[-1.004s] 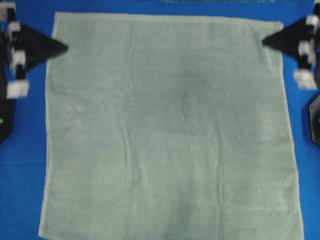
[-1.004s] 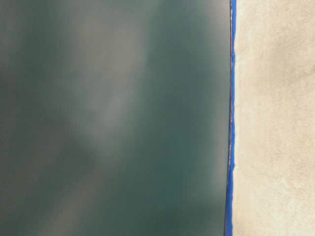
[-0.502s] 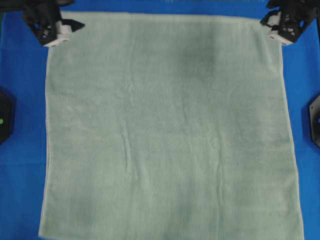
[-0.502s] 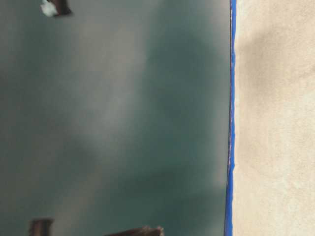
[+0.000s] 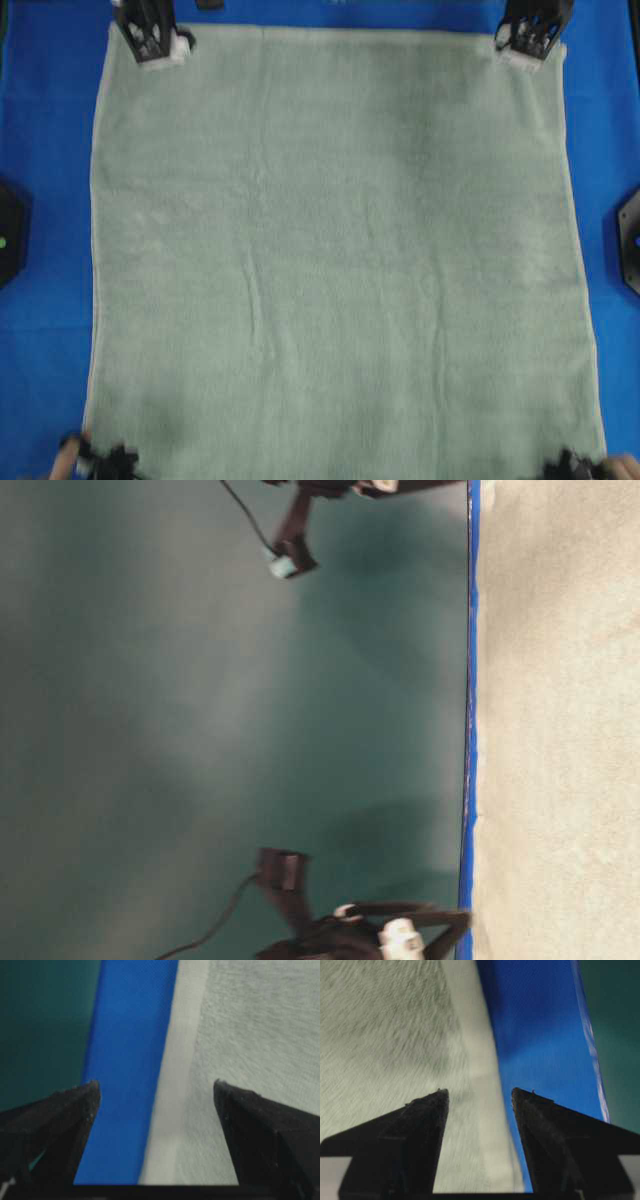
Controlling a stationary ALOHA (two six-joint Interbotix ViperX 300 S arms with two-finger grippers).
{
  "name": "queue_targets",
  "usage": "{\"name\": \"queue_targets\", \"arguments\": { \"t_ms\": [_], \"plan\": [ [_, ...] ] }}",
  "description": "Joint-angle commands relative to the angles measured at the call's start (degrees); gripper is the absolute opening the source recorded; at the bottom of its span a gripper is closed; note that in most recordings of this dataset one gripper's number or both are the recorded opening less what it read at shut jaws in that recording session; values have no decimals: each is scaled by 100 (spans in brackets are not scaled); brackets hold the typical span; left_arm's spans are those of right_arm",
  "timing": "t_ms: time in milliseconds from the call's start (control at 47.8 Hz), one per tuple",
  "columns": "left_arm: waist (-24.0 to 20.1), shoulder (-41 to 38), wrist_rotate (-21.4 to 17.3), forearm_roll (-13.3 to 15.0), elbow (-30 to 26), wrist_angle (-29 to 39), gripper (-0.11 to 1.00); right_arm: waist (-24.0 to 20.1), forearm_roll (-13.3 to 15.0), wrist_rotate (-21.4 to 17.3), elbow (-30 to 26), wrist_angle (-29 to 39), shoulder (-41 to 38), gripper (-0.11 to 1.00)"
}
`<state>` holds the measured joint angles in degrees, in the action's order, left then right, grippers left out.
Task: Fold a bath towel.
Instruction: 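Move both grippers to the far towel corners and pinch them, then lift the far edge and fold it toward the near edge with both grippers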
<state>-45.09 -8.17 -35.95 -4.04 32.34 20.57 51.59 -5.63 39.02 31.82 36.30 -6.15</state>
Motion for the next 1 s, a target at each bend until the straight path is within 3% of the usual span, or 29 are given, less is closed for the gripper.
{"name": "queue_targets", "arguments": {
  "t_ms": [0, 146, 355, 439, 502, 606, 753, 983],
  "plan": [
    [-167, -176, -114, -18, -158, -308, 87, 9, -26, 62, -132, -264, -158, 58],
    [-290, -519, -343, -18, -220, -413, 87, 70, -18, 79, -141, -545, -439, 58],
    [-255, -650, -308, 0, -167, -378, 86, 70, -18, 88, -44, -536, -554, 57],
    [-211, -642, -246, 35, -149, -290, 82, 70, -35, 79, -62, -483, -554, 51],
    [-158, -642, -176, 53, -132, -185, 71, 70, -35, 79, -70, -396, -554, 37],
    [-44, -624, -114, 53, -88, -26, 40, 70, -44, 70, -62, -343, -554, 8],
    [18, -554, -97, 53, -18, 158, 3, 44, -79, -9, 0, -325, -448, 8],
    [26, 35, -26, 53, -35, 483, 3, 18, -141, -220, 123, -167, 176, 8]
  ]
}}
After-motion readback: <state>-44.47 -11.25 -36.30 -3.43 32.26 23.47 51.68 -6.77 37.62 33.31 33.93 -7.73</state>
